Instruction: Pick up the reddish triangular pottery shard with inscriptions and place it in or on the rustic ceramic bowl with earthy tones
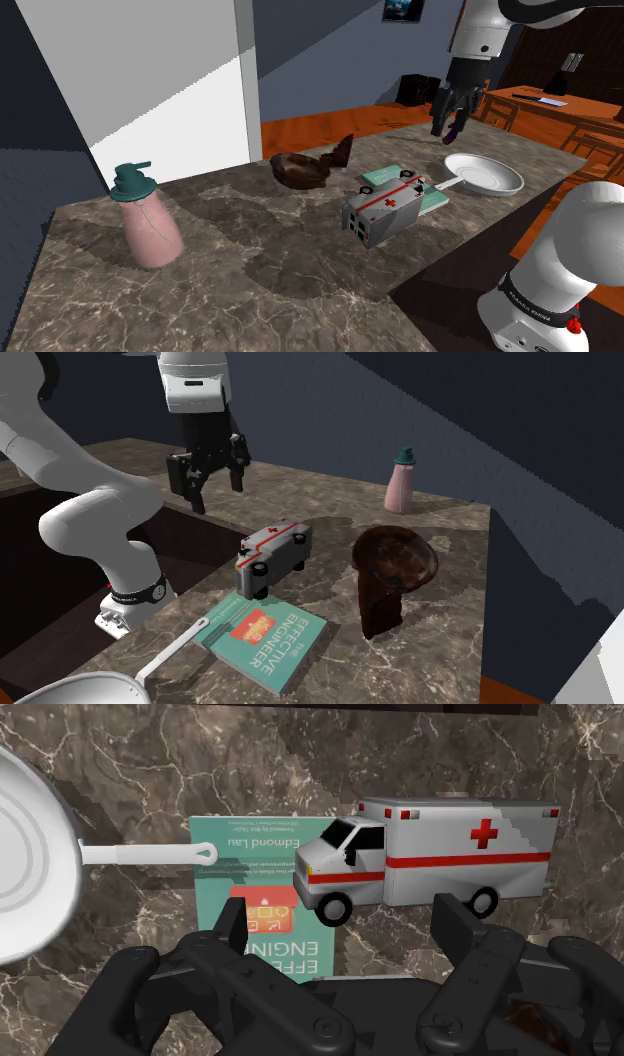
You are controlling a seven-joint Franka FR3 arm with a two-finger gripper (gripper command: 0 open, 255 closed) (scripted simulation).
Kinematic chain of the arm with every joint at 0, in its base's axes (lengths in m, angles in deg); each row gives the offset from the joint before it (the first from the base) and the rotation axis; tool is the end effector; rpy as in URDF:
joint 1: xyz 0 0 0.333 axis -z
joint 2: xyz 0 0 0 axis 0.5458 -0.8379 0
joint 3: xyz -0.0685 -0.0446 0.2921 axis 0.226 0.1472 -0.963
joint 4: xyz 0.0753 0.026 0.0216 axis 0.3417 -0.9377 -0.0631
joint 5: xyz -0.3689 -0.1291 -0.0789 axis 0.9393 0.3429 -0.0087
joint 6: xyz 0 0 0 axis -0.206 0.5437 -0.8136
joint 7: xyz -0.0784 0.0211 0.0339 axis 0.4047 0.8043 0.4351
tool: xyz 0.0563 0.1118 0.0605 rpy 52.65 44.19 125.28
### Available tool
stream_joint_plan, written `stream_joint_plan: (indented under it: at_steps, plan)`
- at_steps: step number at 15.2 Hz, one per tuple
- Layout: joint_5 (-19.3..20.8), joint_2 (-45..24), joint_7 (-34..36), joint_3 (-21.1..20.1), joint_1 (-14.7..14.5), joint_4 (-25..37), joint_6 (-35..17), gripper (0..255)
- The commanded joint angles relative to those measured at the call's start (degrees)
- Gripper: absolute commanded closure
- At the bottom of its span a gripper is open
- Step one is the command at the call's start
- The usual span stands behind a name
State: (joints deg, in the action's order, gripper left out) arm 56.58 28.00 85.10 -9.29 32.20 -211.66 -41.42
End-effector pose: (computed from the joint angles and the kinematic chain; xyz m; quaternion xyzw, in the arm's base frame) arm 0.3254 -0.0185 0.5223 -0.9941 0.0974 0.0293 0.0369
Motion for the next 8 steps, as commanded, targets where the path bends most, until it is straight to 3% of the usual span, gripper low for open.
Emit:
stream_joint_plan:
  at_steps: [1, 8]
  plan:
    - [0.0, 0.0, 0.0, 0.0, 0.0, 0.0, 0.0, 0]
    - [2.76, -17.22, -10.34, 2.02, -3.14, 8.41, -6.94, 0]
